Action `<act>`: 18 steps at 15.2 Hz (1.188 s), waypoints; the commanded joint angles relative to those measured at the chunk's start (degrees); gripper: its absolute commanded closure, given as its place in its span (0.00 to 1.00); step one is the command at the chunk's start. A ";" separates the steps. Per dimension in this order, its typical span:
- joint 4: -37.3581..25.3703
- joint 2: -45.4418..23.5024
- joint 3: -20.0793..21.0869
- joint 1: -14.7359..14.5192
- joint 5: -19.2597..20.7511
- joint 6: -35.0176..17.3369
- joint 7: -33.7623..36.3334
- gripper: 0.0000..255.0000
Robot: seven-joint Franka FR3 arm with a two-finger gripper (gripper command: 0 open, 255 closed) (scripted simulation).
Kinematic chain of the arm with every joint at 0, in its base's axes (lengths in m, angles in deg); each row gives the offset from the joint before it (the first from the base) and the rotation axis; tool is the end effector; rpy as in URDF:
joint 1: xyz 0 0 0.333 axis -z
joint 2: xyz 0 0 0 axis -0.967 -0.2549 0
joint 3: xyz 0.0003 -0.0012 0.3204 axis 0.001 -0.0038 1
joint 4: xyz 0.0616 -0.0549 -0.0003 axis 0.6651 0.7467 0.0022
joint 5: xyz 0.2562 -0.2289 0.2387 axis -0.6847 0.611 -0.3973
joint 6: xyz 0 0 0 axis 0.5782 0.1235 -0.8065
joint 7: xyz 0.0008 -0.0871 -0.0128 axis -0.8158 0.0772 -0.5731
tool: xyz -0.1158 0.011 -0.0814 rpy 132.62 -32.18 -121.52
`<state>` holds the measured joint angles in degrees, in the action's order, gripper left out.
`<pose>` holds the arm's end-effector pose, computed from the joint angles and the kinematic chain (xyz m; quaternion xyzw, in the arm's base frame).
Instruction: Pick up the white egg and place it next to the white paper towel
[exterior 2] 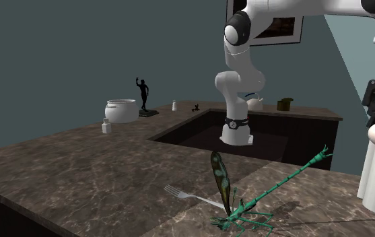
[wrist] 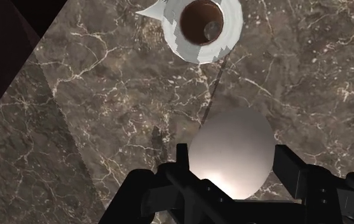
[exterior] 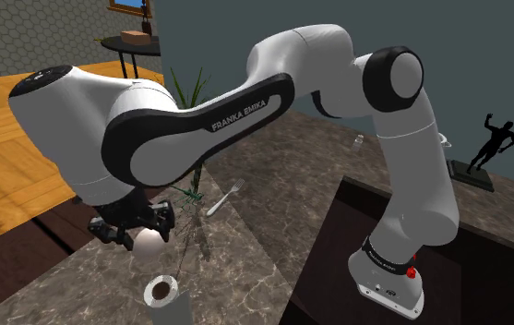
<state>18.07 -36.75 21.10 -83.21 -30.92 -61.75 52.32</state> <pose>0.4552 0.5133 0.3627 0.9427 -0.3212 -0.0083 0.0898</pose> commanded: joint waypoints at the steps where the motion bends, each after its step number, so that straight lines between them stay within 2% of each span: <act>1: 0.63 -0.69 -0.39 -0.15 0.52 -1.14 0.29 1.00; 18: 6.24 -5.91 -3.73 -0.95 4.78 -10.40 3.00 1.00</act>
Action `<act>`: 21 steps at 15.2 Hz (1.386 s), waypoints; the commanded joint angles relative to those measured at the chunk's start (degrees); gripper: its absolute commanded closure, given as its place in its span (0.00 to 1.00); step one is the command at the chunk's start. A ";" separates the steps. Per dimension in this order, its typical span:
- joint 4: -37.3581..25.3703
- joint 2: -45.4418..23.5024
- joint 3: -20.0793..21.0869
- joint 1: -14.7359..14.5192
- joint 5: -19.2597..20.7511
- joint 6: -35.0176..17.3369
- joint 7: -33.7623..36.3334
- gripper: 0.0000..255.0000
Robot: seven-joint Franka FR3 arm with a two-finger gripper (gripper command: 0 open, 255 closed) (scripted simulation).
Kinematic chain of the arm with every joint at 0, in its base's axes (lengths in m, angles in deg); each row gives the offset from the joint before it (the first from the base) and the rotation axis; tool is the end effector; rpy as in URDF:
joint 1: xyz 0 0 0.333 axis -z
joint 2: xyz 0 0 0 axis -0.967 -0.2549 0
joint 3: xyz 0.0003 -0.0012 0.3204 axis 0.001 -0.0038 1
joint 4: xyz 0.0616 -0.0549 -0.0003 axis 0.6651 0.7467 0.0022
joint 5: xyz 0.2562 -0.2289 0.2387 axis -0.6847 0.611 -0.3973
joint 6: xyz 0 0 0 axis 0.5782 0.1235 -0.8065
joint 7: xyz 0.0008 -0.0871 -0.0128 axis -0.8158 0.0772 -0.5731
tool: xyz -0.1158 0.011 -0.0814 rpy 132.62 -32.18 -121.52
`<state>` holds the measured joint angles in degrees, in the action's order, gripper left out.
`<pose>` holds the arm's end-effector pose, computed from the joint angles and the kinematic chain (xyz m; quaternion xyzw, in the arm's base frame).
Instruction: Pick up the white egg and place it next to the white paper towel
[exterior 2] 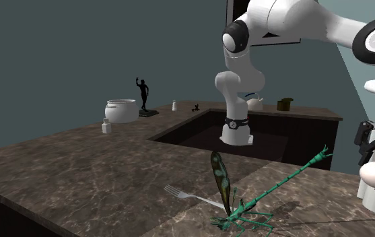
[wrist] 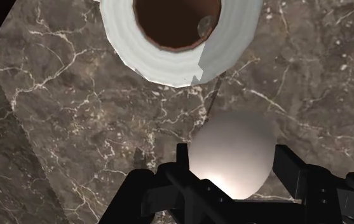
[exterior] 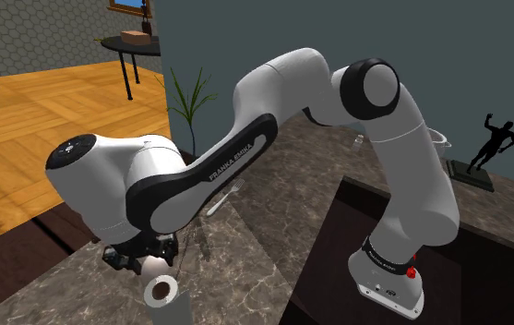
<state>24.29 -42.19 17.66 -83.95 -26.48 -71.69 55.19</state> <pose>0.4542 0.5128 0.2628 0.9427 -0.3213 -0.0084 0.0897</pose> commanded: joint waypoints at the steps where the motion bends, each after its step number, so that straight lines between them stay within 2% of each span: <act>1: 0.22 -0.85 -0.54 -0.32 0.62 -0.95 0.29 1.00; 16: 1.47 -7.14 -4.68 -2.58 5.09 -7.71 2.56 1.00; 21: 1.46 -7.42 -4.86 -2.69 5.27 -7.96 2.64 1.00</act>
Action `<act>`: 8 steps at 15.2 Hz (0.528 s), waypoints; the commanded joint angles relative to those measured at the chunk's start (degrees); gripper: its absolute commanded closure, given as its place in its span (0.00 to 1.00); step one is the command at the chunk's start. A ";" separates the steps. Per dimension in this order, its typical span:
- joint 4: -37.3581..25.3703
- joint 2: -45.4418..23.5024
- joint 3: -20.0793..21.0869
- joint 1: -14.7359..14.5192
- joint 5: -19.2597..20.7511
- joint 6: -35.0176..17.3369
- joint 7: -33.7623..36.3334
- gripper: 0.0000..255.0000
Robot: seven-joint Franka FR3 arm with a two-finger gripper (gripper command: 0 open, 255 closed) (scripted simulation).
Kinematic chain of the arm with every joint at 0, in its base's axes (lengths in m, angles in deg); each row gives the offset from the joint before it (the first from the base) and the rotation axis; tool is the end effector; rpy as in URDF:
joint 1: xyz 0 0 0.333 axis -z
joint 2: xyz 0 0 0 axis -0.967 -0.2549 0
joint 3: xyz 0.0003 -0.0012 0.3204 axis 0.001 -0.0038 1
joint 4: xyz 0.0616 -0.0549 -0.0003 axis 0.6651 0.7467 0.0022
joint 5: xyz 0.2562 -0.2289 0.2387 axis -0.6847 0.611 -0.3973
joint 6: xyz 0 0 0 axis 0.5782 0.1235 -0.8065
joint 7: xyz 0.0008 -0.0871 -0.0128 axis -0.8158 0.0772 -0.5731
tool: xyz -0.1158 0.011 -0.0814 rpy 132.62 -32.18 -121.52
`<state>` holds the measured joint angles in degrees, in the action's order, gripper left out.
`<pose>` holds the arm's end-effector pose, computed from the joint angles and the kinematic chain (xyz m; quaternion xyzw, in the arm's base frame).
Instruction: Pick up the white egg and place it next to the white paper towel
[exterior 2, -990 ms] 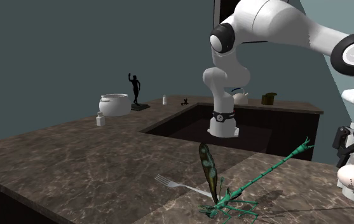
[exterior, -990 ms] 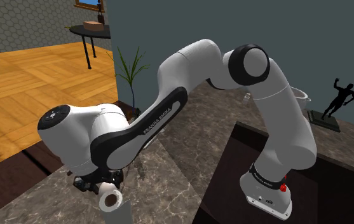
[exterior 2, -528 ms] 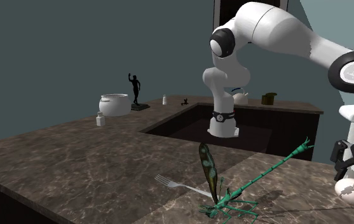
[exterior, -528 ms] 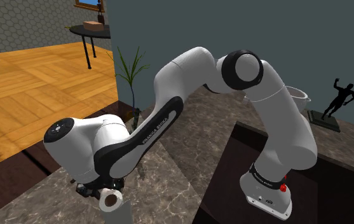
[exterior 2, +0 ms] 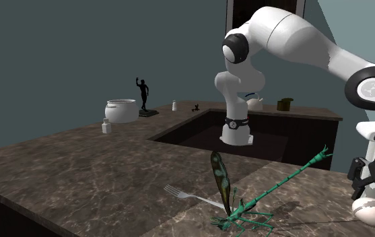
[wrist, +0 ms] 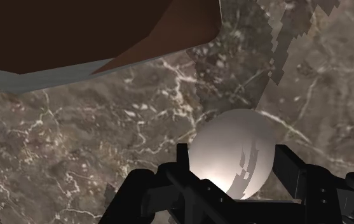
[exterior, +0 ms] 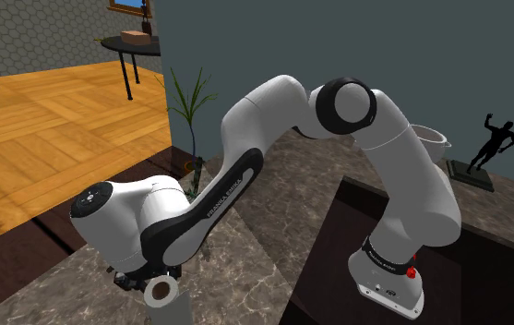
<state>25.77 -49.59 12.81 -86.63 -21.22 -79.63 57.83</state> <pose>0.4532 0.5122 0.1663 0.9427 -0.3212 -0.0083 0.0897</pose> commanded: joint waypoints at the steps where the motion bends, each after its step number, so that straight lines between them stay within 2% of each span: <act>1: -0.02 -0.02 -0.01 -0.02 0.02 -0.02 0.01 1.00; 3: -0.02 -0.02 -0.01 -0.02 0.02 -0.02 0.01 1.00; 4: -0.02 -0.02 -0.01 -0.02 0.02 -0.02 0.01 0.00; 8: -0.03 -0.03 -0.01 -0.02 0.02 -0.02 0.01 0.00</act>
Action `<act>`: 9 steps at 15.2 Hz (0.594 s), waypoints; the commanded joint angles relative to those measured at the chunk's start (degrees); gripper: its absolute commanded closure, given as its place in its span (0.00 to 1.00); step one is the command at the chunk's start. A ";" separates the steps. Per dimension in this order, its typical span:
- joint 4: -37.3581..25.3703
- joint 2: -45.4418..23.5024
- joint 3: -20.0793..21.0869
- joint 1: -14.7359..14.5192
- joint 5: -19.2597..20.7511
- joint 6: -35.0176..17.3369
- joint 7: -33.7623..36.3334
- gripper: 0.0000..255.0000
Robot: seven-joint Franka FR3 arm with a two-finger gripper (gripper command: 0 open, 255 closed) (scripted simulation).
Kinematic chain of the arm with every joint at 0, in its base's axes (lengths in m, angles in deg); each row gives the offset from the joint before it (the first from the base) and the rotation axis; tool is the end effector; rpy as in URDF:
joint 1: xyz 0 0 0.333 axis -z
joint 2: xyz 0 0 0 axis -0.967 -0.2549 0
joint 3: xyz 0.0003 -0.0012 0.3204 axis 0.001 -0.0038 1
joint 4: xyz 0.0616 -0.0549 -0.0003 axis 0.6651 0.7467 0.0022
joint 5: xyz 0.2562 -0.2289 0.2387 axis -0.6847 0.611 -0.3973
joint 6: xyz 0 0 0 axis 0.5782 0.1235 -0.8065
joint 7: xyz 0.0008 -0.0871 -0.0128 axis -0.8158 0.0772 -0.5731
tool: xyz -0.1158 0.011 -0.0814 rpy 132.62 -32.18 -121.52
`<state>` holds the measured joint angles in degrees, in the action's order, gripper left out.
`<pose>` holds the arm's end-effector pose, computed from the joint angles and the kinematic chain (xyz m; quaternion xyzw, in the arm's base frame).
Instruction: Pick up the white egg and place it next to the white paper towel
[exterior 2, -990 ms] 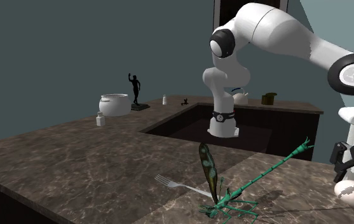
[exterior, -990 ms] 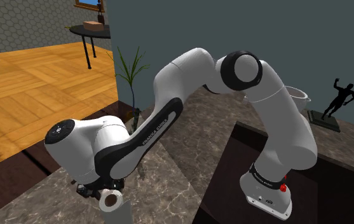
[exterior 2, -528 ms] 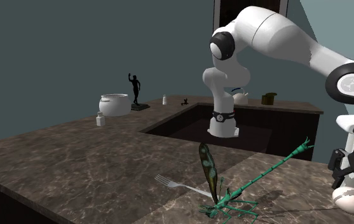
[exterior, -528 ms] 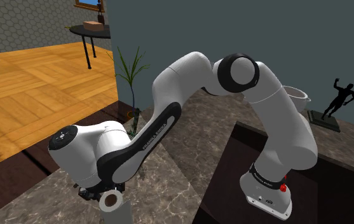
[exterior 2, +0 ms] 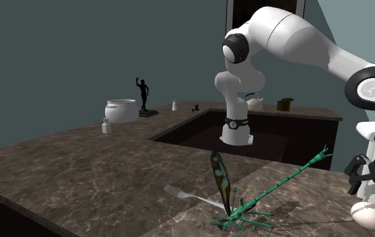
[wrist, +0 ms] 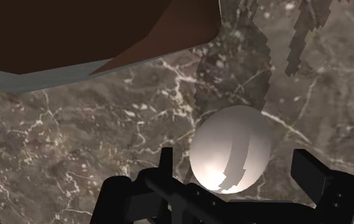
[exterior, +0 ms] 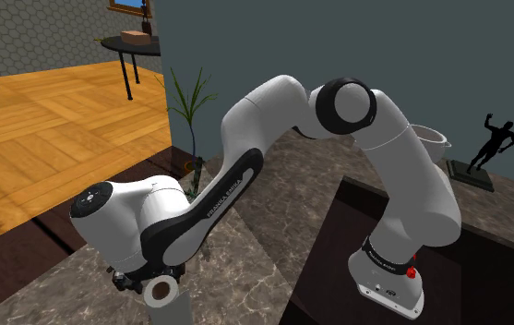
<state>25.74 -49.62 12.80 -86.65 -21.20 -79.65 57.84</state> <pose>0.4533 0.5124 0.1662 0.9427 -0.3212 -0.0083 0.0895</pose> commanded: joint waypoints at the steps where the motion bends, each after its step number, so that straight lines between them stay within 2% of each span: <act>1: 0.00 0.00 0.00 0.00 0.00 0.00 0.00 0.00; 5: -2.85 2.82 2.17 0.07 -2.60 5.05 -1.50 0.00; 9: -2.85 2.82 2.17 0.07 -2.60 5.05 -1.50 0.00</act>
<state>22.92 -46.84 14.94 -86.58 -23.76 -74.68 56.36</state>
